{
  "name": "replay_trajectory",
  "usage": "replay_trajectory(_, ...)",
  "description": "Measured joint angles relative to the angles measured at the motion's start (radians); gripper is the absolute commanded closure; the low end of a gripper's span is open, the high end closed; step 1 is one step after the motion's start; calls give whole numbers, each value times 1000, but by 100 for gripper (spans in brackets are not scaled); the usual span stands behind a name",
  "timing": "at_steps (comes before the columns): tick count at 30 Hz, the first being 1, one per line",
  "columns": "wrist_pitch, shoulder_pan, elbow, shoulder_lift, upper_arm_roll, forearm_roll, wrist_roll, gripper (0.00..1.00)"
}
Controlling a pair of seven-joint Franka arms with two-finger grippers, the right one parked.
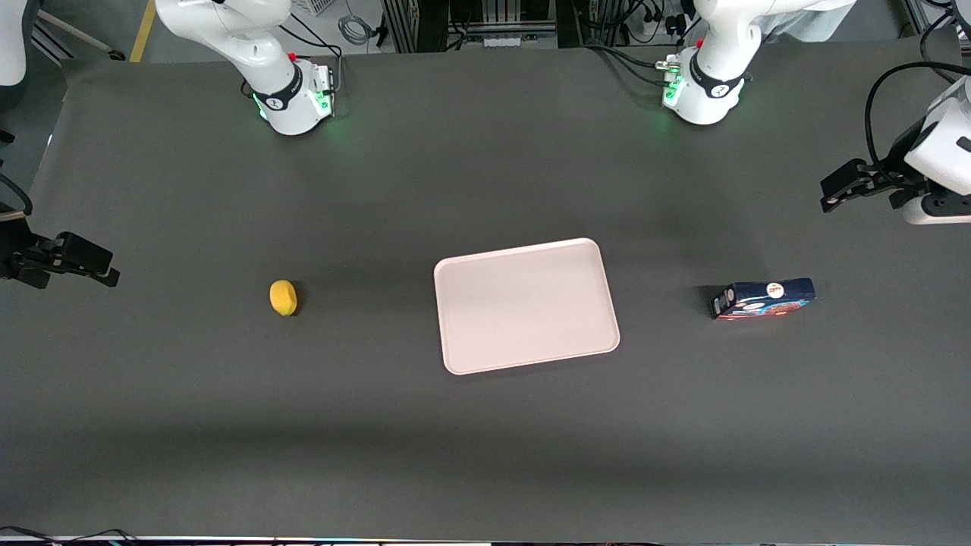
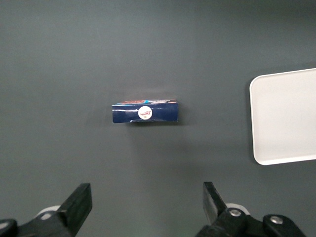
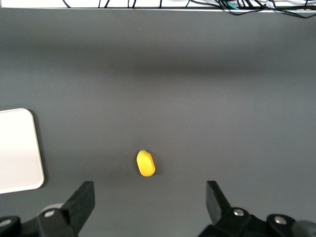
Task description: Place cookie box on tray
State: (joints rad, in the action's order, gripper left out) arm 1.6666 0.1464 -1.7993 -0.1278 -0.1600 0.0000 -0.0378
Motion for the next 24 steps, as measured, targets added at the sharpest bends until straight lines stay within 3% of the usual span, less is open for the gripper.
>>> replay_trajectory(16, 0, 0, 0, 0, 0, 0, 7, 0)
replay_trajectory(24, 0, 0, 0, 0, -1, 0, 195, 0)
